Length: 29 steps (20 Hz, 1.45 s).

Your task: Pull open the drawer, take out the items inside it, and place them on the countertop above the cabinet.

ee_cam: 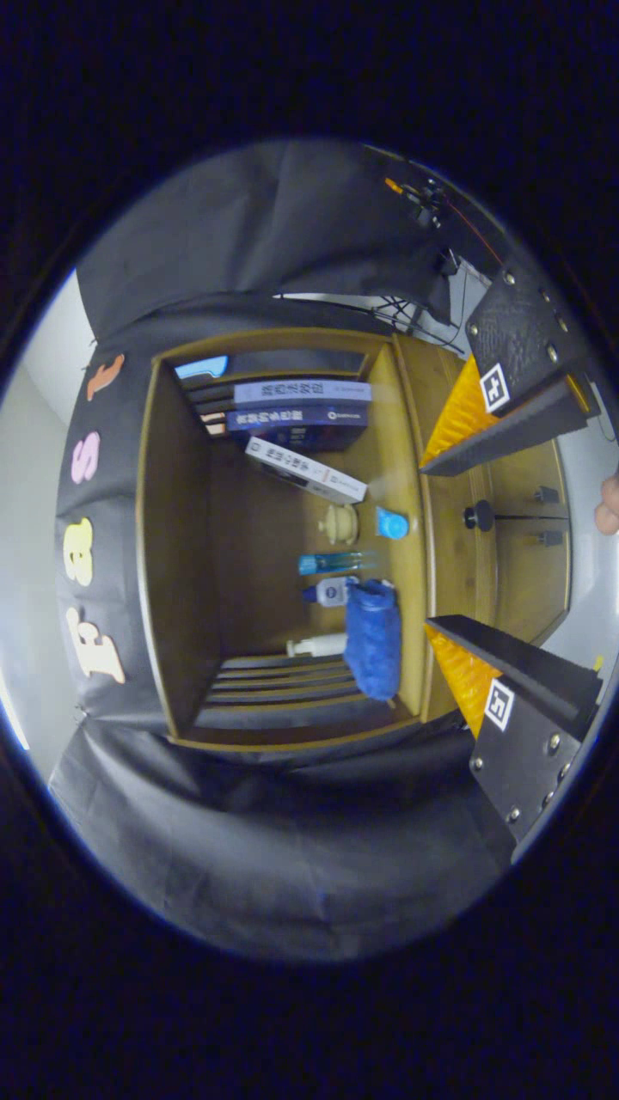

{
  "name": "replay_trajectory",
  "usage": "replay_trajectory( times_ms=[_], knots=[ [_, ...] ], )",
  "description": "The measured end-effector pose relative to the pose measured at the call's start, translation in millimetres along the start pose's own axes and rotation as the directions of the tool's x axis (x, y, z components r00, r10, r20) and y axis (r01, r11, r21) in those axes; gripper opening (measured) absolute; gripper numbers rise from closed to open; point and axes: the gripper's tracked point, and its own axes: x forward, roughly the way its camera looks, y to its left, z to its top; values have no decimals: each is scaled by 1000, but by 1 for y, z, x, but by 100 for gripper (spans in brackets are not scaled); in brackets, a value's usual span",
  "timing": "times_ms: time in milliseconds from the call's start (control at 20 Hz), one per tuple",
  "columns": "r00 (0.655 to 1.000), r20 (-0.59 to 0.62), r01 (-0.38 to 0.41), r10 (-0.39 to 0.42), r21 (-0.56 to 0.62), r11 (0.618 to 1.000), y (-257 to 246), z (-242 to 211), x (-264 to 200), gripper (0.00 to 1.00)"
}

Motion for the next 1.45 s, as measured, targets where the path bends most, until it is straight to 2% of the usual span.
replay_trajectory(
  times_ms=[400,700,1000,1250,1450],
  knots=[
    [994,106,-9,8,7,1000,-5,90,-76,97],
    [982,184,28,-31,20,999,-14,127,-123,96],
    [987,155,45,-53,51,998,-24,104,-150,97],
    [996,75,56,-55,-12,998,-25,60,-146,97],
    [997,63,48,-48,1,999,-22,56,-141,97]
  ],
)
